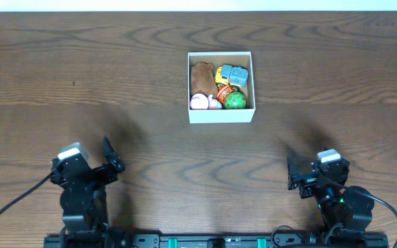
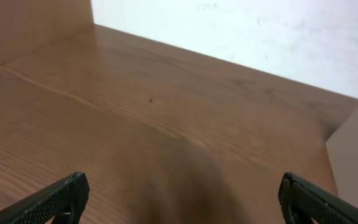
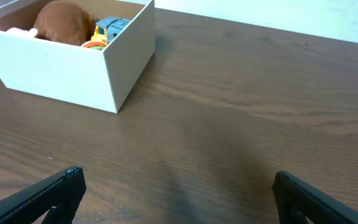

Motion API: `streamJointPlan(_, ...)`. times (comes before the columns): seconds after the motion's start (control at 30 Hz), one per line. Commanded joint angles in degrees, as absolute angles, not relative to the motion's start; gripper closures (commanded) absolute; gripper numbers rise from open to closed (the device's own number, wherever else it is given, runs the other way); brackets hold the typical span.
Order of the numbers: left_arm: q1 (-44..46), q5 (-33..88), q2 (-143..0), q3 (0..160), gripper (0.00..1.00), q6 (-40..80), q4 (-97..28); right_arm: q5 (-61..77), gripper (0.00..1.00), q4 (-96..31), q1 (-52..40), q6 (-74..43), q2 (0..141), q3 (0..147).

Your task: Pack container

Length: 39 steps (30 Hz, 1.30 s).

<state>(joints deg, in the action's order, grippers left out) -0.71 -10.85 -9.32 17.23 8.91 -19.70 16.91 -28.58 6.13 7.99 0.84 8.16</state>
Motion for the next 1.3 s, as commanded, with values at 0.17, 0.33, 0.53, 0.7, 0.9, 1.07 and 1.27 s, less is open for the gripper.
streamJointPlan(0.17, -1.0, -6.6, -1.8, 9.2, 0.02, 7.3, -17.6, 16.7, 0.01, -28.5, 5.6, 7.8, 0.3, 8.0)
streamJointPlan(0.33, -0.9, -6.4, -0.1, 6.5, 0.02, 7.4, -15.2, 16.7, 0.01, -28.5, 5.6, 7.8, 0.3, 8.0)
streamJointPlan(0.53, -0.9, -6.4, -0.1, 5.8, 0.02, 7.3, -15.3, 16.7, 0.01, -28.5, 5.6, 7.8, 0.3, 8.0)
streamJointPlan(0.7, -0.8, -6.4, -0.1, 4.5, 0.02, 7.5, -14.1, 16.7, 0.01, -28.5, 5.6, 7.7, 0.3, 8.0)
streamJointPlan(0.9, -0.8, -6.4, -0.1, 4.3, 0.02, 7.5, -13.8, 16.7, 0.01, -28.5, 5.6, 7.7, 0.3, 8.0)
streamJointPlan(1.07, -0.8, -6.4, -0.3, 4.3, 0.02, 7.5, -13.8, 16.7, 0.01, -28.5, 5.6, 7.7, 0.3, 8.0)
streamJointPlan(1.27, -0.8, -6.4, -0.3, 4.3, 0.02, 7.5, -13.8, 16.7, 0.01, -28.5, 5.6, 7.8, 0.3, 8.0)
